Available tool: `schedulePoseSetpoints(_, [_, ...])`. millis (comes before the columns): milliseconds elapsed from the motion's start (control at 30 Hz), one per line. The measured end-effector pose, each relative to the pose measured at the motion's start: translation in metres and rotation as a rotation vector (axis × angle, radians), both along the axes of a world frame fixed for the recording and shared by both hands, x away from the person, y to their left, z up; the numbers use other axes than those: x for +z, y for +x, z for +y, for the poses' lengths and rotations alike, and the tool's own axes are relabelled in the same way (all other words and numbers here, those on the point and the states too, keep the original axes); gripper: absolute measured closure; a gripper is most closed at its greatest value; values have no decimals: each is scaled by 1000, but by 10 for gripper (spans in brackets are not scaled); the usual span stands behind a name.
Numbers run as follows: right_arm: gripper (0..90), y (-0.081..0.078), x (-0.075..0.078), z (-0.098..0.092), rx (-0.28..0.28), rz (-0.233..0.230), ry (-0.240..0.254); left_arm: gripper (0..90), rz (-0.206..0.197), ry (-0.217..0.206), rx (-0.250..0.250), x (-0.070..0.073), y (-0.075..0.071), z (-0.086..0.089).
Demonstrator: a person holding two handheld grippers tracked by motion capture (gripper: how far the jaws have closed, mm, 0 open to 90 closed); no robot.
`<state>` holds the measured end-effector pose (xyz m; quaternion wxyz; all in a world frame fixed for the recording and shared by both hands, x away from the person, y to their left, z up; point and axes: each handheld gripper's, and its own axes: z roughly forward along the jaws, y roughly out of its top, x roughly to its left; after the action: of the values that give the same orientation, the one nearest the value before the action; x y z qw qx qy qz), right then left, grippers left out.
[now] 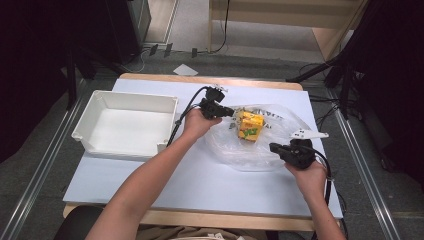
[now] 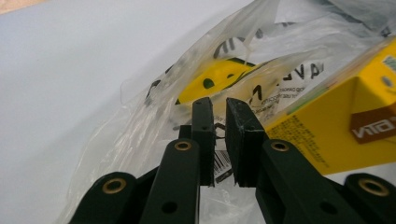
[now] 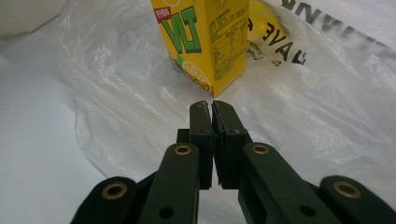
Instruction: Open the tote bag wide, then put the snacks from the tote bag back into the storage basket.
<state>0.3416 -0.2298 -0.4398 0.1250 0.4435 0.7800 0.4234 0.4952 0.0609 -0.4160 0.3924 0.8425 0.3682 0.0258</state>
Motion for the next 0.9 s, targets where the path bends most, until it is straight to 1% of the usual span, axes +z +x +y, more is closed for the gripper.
schedulePoseSetpoints(33, [874, 0, 0, 0, 1, 2, 0, 805, 8, -12, 3, 2, -1, 1])
schedulePoseSetpoints(67, [866, 0, 0, 0, 2, 2, 1, 797, 6, -17, -1, 4, -1, 2])
schedulePoseSetpoints(167, [829, 0, -1, 0, 8, 11, 3, 765, -14, -24, -18, 10, -4, 4])
schedulePoseSetpoints(233, [777, -1, -2, 1, 19, 11, 6, 732, -14, -20, -35, 13, -6, 6])
schedulePoseSetpoints(300, [732, 0, -2, 2, 15, 21, 7, 722, -14, -1, -48, 15, -8, 6])
schedulePoseSetpoints(333, [725, 0, -2, 3, 12, 24, 6, 719, -14, -1, -48, 15, -8, 6])
schedulePoseSetpoints(400, [710, -1, -2, 3, 13, 24, 7, 680, -16, 8, -71, 17, -11, 6])
schedulePoseSetpoints(467, [704, -2, -2, 4, 16, 22, 5, 669, -20, 14, -87, 19, -13, 7])
schedulePoseSetpoints(533, [696, -4, -2, 4, 21, 20, 8, 647, -21, 10, -98, 22, -16, 7])
schedulePoseSetpoints(633, [673, -5, -3, 5, 35, 20, 13, 619, -36, 11, -111, 26, -19, 8])
schedulePoseSetpoints(733, [636, -6, -2, 7, 53, 10, 2, 590, -55, 19, -134, 29, -23, 9])
schedulePoseSetpoints(800, [598, -7, -3, 8, 52, 25, 8, 571, -67, 22, -155, 30, -26, 9])
schedulePoseSetpoints(833, [583, -7, -3, 9, 52, 35, 8, 562, -66, 18, -159, 30, -27, 9])
schedulePoseSetpoints(900, [560, -8, -3, 10, 59, 32, 5, 542, -65, 23, -177, 31, -28, 9])
